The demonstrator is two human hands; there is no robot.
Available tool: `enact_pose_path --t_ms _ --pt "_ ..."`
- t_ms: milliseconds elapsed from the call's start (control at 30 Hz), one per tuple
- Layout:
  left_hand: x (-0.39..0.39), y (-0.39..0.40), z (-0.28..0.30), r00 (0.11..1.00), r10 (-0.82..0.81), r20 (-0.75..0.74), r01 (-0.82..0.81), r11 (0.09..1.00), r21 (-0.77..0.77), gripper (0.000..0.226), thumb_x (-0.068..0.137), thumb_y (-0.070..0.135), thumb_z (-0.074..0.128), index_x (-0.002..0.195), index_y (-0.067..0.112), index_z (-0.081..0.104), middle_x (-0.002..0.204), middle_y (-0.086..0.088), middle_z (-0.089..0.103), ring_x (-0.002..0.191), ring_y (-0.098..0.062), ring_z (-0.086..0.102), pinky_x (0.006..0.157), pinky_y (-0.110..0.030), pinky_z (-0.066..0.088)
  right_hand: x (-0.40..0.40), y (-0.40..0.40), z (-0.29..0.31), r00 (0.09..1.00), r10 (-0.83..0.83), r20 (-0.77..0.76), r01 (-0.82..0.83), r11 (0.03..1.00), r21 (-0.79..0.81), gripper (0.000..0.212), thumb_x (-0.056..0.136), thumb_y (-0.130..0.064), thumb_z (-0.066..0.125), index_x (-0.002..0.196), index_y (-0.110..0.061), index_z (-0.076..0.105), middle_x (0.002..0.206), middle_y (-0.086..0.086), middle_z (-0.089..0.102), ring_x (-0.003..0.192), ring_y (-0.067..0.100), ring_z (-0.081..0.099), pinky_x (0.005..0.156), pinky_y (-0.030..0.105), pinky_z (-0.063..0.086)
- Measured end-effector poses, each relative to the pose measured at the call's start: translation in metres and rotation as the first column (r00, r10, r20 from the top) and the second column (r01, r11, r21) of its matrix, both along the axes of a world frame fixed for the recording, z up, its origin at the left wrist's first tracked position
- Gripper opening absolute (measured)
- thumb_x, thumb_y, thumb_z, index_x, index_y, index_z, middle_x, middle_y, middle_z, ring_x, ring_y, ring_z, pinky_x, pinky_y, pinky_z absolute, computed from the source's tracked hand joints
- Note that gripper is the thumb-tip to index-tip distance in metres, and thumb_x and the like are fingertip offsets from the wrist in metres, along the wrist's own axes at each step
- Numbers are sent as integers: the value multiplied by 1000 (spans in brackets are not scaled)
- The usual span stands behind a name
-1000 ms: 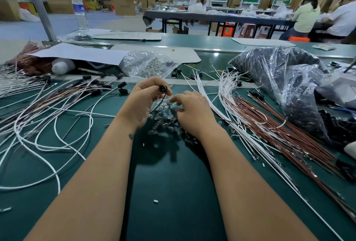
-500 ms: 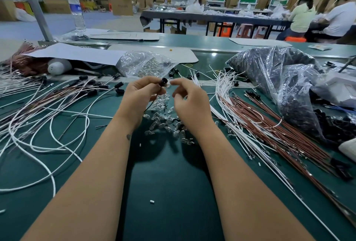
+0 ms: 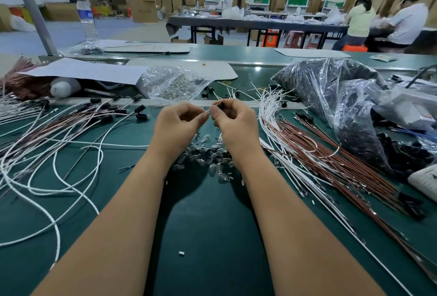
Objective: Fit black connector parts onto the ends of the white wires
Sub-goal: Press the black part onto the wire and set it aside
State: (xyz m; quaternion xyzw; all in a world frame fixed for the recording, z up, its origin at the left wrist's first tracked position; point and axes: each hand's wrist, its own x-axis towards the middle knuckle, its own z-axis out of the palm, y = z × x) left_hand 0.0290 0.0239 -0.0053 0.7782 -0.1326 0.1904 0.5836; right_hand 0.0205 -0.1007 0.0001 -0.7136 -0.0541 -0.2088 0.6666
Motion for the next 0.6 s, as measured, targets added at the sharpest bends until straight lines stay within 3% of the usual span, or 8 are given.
enact_pose_path --t_ms 133,267,467,600 --pt "3 0 -2 999 25 -30 -26 998 -53 6 84 10 73 80 15 70 71 3 67 60 2 56 63 -12 48 1 2 -2 1000 -8 2 8 999 -43 7 90 -7 63 87 -13 62 78 4 62 69 14 55 72 32 50" --pt "4 1 -4 999 11 -48 -15 997 -76 13 85 9 71 78 20 69 74 -2 68 67 -7 58 68 -18 49 1 2 -4 1000 -16 -1 16 997 -75 12 90 -7 63 83 -16 61 75 1 60 70 15 55 73 34 51" --pt "3 1 -4 997 -8 -73 1 996 -92 12 86 7 69 78 16 69 77 -10 66 71 -15 56 69 -26 48 1 5 -8 995 61 -79 -58 998 40 14 93 -5 60 82 -13 61 71 2 61 58 4 58 73 34 55" --pt "2 1 -5 997 -6 -83 -2 996 -92 9 86 6 69 80 13 69 78 -12 66 70 -16 55 66 -22 46 2 5 -10 994 61 -92 -58 998 33 17 92 -4 60 79 -14 60 70 2 61 57 6 58 74 35 55"
